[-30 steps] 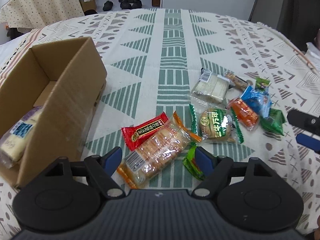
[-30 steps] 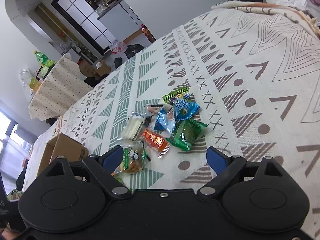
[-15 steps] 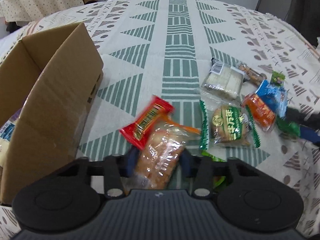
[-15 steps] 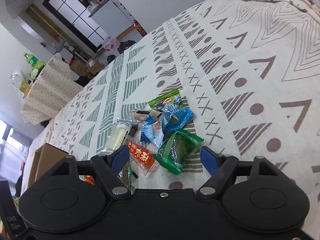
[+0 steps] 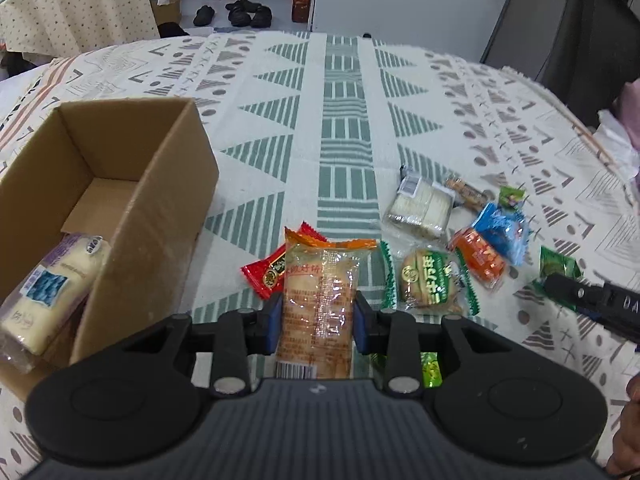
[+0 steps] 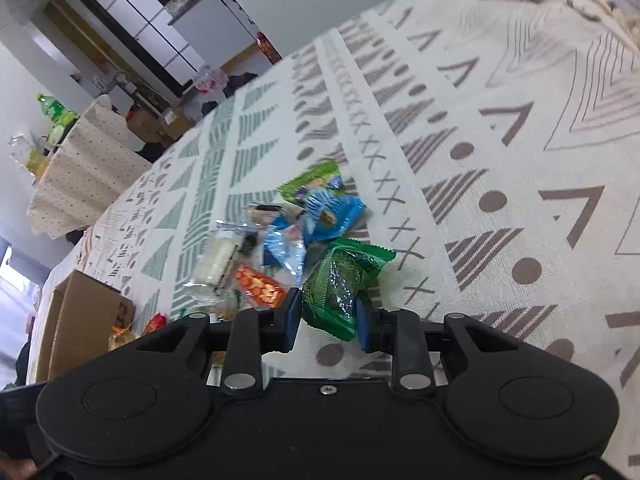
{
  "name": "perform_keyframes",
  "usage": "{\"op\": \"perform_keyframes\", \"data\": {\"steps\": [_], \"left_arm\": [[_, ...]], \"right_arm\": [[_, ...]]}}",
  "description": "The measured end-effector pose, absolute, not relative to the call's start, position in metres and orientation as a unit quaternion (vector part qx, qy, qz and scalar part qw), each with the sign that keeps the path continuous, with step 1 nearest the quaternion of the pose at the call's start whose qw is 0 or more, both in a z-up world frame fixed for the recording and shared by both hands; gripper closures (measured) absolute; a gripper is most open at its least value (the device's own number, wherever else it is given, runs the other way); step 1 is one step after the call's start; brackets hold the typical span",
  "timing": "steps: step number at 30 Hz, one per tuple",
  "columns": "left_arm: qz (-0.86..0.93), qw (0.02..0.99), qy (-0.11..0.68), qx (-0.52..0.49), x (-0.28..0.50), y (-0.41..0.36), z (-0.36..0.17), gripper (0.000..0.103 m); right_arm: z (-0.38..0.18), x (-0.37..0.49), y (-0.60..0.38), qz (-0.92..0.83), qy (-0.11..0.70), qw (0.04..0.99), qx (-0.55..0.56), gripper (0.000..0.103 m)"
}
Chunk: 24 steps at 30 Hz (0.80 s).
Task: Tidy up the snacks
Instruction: 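Carry the biscuit pack and green snack over the box with both grippers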
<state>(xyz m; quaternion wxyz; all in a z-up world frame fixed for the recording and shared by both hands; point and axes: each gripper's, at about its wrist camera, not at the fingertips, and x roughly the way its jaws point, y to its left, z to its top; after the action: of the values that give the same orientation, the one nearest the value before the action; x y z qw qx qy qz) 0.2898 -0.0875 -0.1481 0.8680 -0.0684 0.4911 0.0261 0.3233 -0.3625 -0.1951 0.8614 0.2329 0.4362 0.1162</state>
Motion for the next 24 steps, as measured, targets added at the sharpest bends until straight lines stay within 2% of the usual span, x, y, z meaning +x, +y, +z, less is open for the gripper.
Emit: {"op": "perform_keyframes", "data": {"steps": [24], "left_arm": [[0.012,0.9,0.422,-0.114,0.258,-0.044,-0.073,0.069]], "right_arm": [[-0.108,0.249,-0.307,0.098,0.389,0.903,0.153,0.075]]}}
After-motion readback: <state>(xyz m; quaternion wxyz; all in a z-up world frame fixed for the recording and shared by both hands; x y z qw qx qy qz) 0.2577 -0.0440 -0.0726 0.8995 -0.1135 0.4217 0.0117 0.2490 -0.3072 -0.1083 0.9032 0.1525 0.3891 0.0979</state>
